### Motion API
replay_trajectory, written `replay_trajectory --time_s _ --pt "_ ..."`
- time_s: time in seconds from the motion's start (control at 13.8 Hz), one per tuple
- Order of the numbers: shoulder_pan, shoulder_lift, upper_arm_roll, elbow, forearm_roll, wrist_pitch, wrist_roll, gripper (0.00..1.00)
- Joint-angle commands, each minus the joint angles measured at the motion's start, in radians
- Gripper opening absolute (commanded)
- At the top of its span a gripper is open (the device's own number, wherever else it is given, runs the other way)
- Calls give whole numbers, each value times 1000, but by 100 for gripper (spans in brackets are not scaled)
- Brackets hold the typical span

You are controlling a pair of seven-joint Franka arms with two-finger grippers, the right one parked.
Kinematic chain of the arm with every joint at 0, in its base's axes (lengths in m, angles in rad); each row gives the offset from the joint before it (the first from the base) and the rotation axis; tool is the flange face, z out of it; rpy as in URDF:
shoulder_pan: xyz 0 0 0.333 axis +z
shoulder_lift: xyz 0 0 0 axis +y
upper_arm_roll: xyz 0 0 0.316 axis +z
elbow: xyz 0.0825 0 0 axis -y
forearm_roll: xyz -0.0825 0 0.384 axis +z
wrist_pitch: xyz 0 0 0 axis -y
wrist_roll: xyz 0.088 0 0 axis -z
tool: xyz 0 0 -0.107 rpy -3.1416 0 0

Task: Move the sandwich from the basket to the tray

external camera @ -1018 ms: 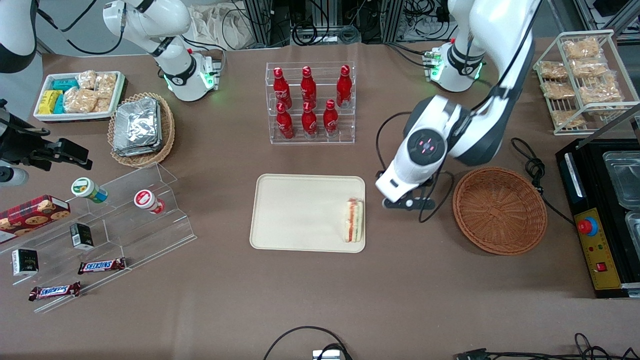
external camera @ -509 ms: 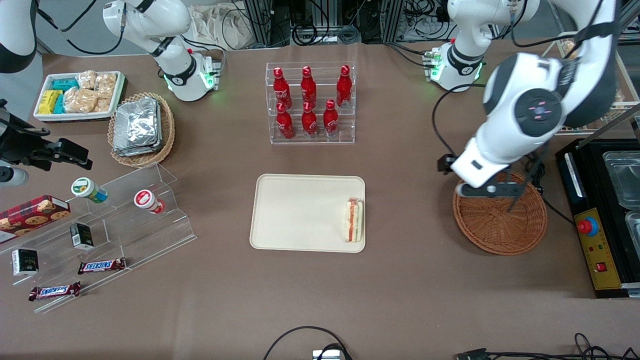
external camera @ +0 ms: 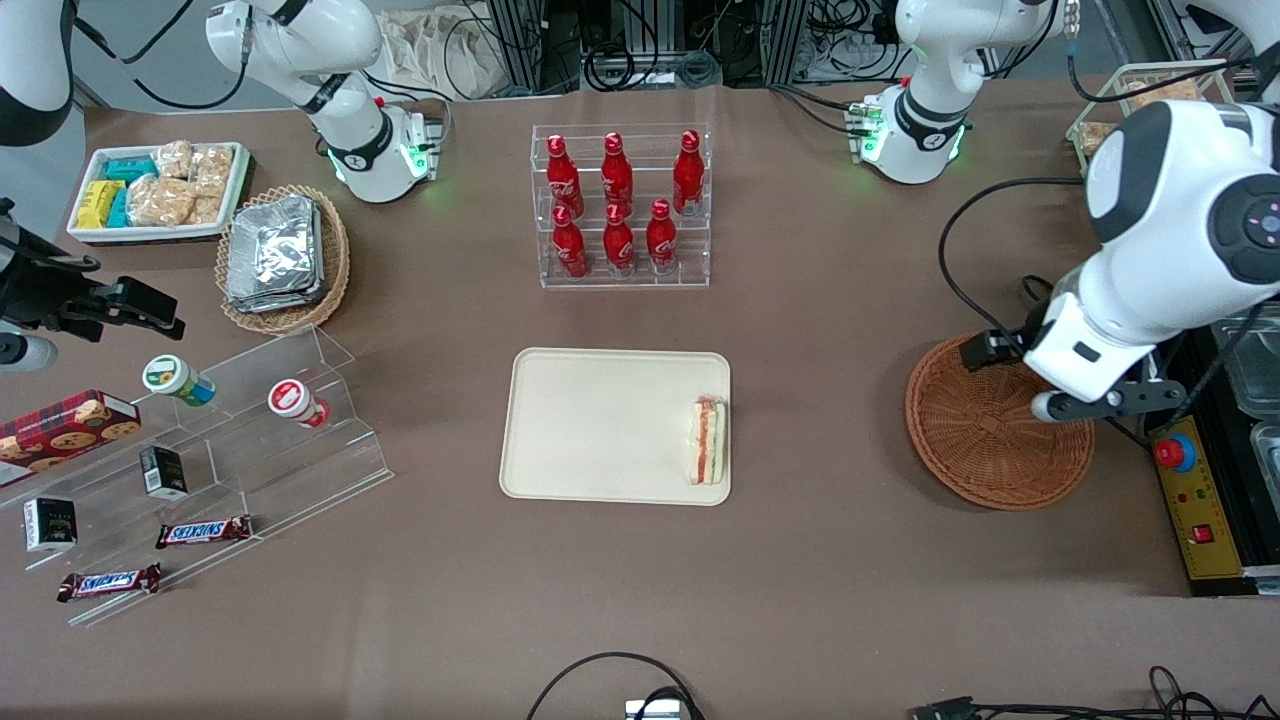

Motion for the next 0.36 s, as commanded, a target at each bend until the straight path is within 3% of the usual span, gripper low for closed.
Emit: replay_trajectory --time_s 0.0,0.29 --pt "69 91 -15 121 -16 -33 7 100" --pt "71 121 -15 148 -40 -33 7 100"
